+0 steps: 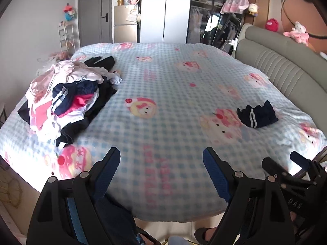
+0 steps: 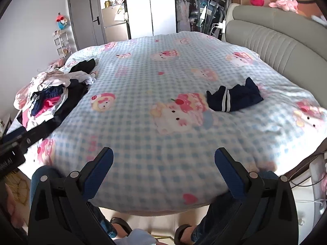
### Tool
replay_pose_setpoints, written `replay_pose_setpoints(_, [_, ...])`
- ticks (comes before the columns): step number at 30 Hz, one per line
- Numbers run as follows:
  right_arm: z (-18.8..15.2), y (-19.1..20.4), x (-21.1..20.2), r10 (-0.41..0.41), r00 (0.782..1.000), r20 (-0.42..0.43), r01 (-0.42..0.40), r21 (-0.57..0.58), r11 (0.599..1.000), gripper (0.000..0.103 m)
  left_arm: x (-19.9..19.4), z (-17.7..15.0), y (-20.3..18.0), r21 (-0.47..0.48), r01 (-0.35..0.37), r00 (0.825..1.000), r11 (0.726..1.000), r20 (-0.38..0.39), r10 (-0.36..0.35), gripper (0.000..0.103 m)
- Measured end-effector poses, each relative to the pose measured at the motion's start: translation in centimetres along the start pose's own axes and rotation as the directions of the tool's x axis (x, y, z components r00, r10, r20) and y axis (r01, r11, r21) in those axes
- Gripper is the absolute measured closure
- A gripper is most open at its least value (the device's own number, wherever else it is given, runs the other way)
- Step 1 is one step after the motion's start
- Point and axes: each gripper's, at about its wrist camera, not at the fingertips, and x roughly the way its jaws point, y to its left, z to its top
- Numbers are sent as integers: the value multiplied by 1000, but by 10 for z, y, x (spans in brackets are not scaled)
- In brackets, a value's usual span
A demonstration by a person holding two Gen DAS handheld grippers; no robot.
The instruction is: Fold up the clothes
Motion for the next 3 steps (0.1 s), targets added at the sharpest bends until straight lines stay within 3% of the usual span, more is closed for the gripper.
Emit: replay_pose_setpoints(3, [-1,-6,-1,5,1000,0,-5,12,1000,2,5,-5,-6,5,-3,1000,1000,-16,3,18])
